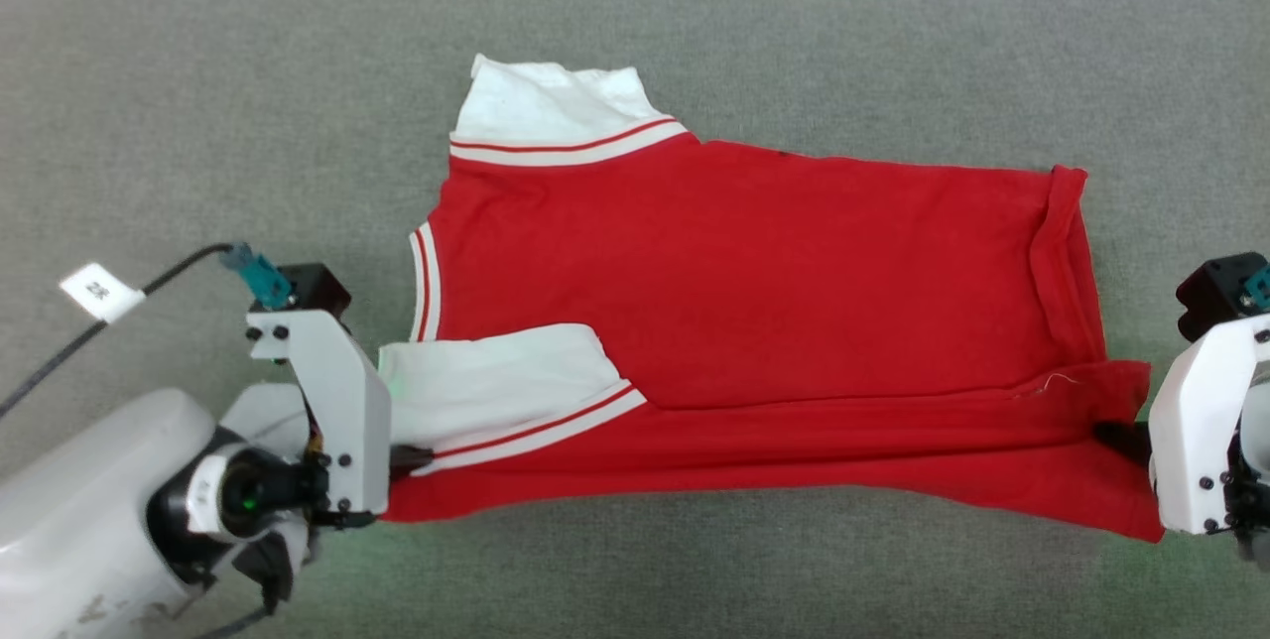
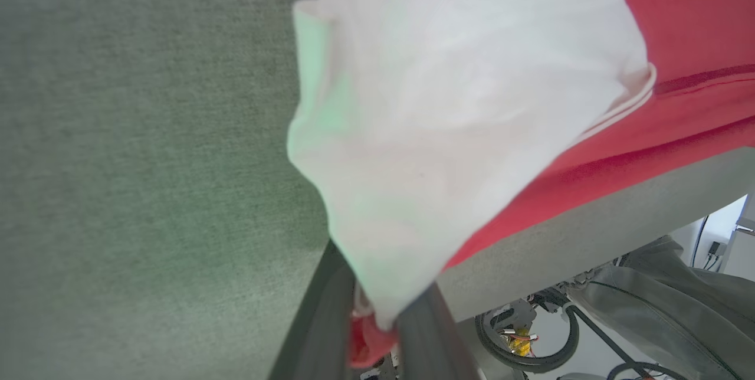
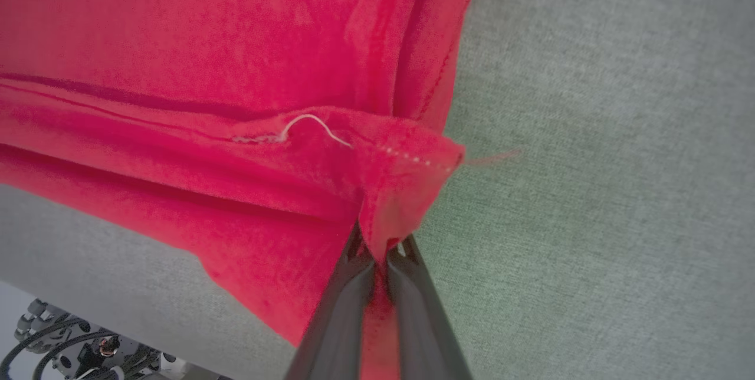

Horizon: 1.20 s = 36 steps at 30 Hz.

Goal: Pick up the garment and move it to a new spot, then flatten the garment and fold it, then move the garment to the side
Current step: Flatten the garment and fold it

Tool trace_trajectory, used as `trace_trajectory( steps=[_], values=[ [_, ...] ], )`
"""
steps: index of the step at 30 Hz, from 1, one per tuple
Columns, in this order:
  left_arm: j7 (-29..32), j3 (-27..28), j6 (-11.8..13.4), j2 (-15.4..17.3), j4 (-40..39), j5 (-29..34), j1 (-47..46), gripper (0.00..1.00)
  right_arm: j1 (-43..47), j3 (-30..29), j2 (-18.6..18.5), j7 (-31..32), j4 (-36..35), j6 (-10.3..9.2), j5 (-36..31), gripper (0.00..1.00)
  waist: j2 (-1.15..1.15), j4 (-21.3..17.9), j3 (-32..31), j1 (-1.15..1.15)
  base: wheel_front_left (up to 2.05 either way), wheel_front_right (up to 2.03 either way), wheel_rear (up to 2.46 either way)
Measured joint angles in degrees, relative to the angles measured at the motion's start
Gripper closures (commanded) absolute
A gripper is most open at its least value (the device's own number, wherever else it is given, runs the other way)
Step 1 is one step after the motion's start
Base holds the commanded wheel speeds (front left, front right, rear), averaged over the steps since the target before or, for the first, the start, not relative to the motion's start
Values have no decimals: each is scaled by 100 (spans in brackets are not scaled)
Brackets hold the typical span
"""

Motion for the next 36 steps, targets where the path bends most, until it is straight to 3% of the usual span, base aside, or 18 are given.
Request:
trace_trajectory(
  steps=[7,17,18,20,21,36],
  values=[
    [-73,-24,-65,-265,299,-86,114,100,71,21,271,-182,226,0,-154,100,0,-59,202,0,0,0,0],
    [8,-26,-342,-566,937,-144,48,100,-181,226,344,-416,720,0,-227,100,0,-131,297,0,0,0,0],
    [7,-38,-369,-587,970,-115,27,91,-202,241,343,-441,775,0,-227,100,0,-128,279,0,0,0,0],
    [4,-67,-436,-602,1016,-43,-30,40,-239,279,341,-486,862,0,-241,100,0,-119,233,0,0,0,0],
    [-8,-79,-444,-597,1034,2,-62,0,-247,290,338,-520,909,0,-243,100,0,-113,205,0,0,0,0],
    [-355,21,-448,-211,555,635,-555,0,-188,339,298,-803,1216,0,-245,100,0,59,-141,0,0,0,0]
  ],
)
